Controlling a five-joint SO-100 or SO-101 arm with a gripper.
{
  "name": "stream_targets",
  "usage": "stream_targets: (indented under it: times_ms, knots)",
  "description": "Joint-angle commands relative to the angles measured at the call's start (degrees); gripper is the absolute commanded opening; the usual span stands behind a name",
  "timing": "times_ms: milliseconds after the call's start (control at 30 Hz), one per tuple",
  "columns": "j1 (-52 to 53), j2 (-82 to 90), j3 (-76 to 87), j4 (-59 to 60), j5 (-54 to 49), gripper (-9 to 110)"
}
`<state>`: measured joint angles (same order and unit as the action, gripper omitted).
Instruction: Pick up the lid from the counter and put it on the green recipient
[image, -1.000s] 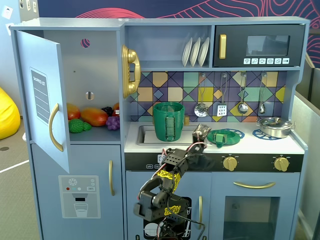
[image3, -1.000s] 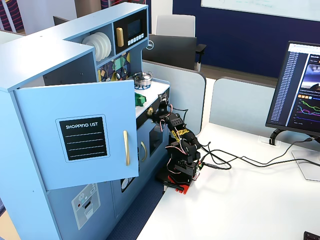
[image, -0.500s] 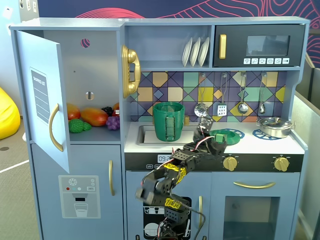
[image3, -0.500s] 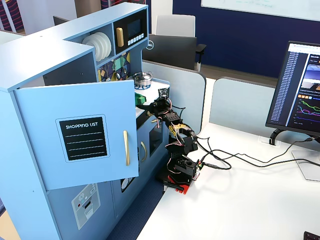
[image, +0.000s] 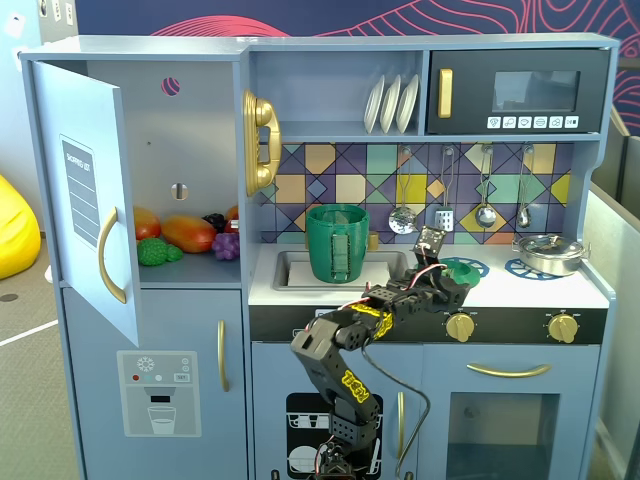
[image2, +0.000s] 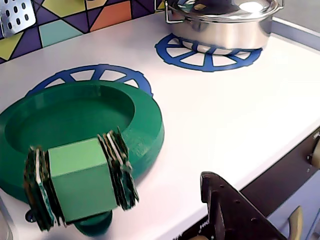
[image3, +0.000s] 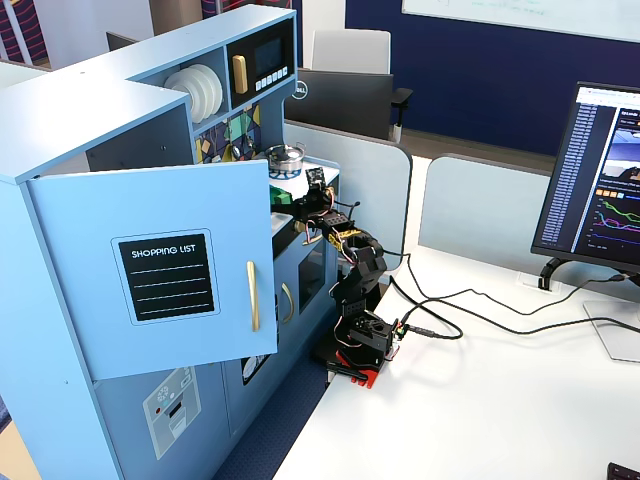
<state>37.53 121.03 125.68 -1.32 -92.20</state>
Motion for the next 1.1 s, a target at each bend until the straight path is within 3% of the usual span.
stream_targets:
  times_ms: [0, 233, 400, 733, 1067]
  knots:
    - [-1.5, -3.7, -7.6, -2.3, -0.8, 50]
    - [-3.4, -8.9, -11.5, -2.2, -0.7, 41]
    - [-4.7, -8.8, -12.1, 0.4, -3.3, 0]
    - [-4.4, -4.5, -16.3, 4.2, -1.1, 0]
    - [-9.8, -0.9, -35.4, 20.0, 3.1, 0]
